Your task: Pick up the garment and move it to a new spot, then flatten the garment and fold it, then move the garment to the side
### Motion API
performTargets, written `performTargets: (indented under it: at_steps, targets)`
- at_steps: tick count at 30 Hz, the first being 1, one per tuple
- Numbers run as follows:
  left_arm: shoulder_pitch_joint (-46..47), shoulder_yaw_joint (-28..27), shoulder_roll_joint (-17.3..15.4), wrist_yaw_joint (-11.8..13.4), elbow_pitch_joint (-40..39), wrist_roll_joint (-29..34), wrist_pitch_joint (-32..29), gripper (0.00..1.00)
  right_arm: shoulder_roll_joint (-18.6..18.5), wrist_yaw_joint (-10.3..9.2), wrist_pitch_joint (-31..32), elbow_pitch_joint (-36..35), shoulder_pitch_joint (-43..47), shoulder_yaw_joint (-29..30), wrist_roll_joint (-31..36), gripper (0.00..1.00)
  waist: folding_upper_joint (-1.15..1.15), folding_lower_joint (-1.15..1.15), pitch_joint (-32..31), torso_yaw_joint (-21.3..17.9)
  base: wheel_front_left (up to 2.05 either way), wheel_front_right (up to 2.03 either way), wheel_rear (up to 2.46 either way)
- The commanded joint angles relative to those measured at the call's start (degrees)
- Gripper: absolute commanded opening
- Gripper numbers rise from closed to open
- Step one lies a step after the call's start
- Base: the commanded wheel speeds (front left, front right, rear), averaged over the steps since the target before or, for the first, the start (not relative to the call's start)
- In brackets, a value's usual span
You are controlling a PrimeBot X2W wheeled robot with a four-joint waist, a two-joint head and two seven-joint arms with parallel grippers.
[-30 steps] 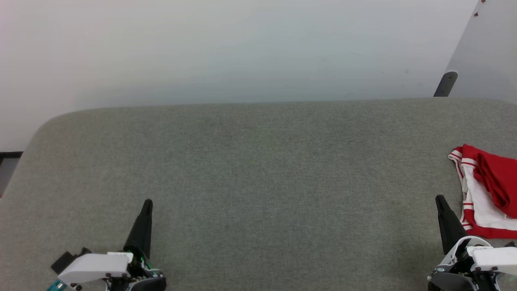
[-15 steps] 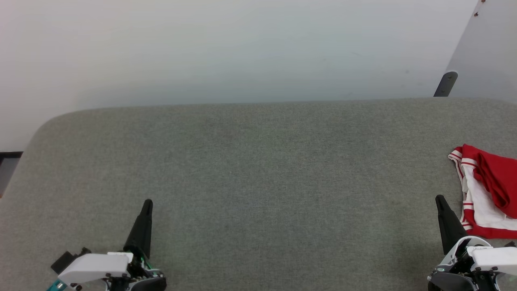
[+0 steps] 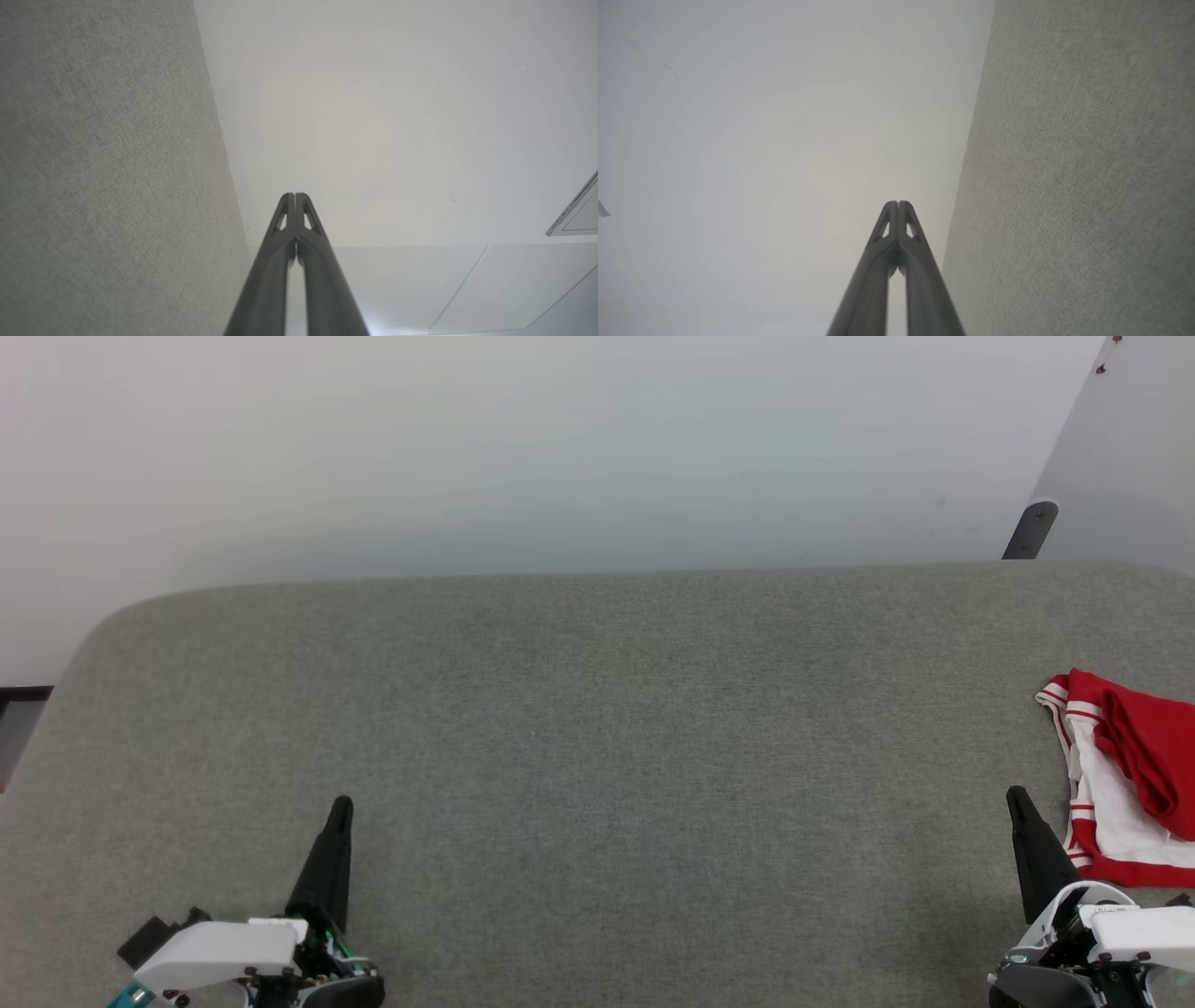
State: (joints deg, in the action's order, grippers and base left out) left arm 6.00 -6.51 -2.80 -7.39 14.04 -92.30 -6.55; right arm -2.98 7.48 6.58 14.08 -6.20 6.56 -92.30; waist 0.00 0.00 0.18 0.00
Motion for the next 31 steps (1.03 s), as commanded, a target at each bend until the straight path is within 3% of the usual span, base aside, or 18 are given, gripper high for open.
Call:
performTargets:
  at_steps: [1,31]
  targets:
    - [0.5,-0.1,0.0,-0.2,0.1,-0.2,-0.2,0.00,0.2,0.02,0.1,0.0,-0.2,0.0,-0.2,0.00,0.00,0.00,0.0,0.0,0.00,0.00,0.00]
    - [0.5,-0.1,0.0,-0.2,0.1,-0.2,-0.2,0.00,0.2,0.02,0.1,0.0,-0.2,0.0,-0.2,0.00,0.00,0.00,0.0,0.0,0.00,0.00,0.00]
